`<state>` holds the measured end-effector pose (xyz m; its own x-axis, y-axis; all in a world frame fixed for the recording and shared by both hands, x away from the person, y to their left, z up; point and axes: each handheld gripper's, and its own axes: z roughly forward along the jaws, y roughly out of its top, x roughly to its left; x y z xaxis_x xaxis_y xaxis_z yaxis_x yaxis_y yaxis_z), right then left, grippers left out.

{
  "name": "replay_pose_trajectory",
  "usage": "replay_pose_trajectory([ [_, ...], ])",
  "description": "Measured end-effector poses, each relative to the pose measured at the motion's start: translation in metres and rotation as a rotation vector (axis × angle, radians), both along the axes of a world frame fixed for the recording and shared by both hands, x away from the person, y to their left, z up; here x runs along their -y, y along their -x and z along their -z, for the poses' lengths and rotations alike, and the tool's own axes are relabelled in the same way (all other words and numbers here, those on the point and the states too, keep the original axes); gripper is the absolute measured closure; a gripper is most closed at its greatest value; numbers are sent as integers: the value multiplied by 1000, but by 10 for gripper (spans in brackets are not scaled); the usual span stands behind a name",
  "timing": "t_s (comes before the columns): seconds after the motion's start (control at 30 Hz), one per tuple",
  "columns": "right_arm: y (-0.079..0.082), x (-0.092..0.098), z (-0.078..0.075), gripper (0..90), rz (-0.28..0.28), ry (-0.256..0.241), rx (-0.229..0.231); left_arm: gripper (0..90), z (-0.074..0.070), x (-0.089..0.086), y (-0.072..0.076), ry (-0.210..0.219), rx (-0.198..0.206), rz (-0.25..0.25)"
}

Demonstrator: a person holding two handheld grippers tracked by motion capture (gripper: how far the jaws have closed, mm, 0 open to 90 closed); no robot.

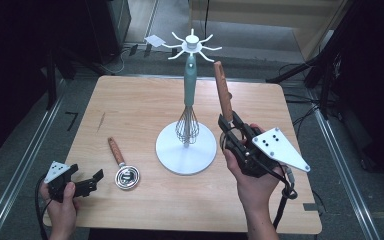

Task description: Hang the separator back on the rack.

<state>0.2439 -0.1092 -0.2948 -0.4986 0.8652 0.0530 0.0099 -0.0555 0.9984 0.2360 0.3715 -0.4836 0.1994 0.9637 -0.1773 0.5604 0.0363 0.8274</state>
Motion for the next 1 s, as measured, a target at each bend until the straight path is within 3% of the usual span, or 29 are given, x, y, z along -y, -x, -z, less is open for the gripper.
replay_pose_trajectory([
  [1.0,-12,-14,-8,721,1,12,3,0,0,0,0,1,0,3],
])
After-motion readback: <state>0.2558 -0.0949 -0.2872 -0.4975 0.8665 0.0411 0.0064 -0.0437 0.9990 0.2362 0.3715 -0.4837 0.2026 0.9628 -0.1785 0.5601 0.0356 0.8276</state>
